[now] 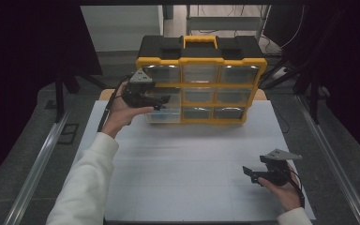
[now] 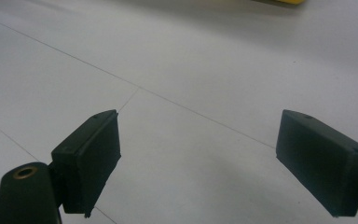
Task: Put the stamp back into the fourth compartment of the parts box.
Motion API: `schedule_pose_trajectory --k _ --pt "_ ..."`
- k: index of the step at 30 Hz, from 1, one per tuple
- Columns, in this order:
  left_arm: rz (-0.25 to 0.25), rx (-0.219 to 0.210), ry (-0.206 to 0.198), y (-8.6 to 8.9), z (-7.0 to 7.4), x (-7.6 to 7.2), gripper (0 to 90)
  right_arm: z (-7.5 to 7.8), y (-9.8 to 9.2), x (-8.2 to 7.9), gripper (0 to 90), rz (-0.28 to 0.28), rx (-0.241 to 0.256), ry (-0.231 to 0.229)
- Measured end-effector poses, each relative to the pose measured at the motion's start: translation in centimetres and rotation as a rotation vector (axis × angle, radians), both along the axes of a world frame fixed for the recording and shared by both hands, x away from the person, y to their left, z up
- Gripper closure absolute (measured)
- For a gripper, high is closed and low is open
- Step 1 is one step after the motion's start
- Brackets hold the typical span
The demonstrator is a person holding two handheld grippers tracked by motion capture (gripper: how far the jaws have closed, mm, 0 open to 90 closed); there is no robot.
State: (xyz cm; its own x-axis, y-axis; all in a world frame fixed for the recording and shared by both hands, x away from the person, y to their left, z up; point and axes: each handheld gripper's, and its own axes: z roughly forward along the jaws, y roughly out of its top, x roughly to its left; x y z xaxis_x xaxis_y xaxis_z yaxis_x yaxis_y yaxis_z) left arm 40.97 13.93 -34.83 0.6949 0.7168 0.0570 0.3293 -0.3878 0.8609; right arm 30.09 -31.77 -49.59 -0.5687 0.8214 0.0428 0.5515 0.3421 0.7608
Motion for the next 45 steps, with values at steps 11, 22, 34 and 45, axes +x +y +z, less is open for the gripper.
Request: schedule_pose_trajectory --k 11,22,34,45 --pt "-0.041 -0.024 -0.005 0.0 -0.4 -1.8 22.3 0.0 0.0 0.0 14.2 0.003 -0.001 0.002" --pt "-0.078 -0.079 -0.019 0.4 -0.2 -3.8 21.8 0.0 0.1 0.0 14.2 0.002 -0.001 0.000" --pt "-0.115 -0.094 -0.009 0.3 -0.8 -6.0 21.5 0.1 0.0 -0.1 14.2 -0.005 0.003 -0.003" --pt "-0.154 -0.113 0.035 0.1 -1.2 -7.7 20.2 0.1 0.0 0.0 14.2 -0.004 0.001 -0.004"
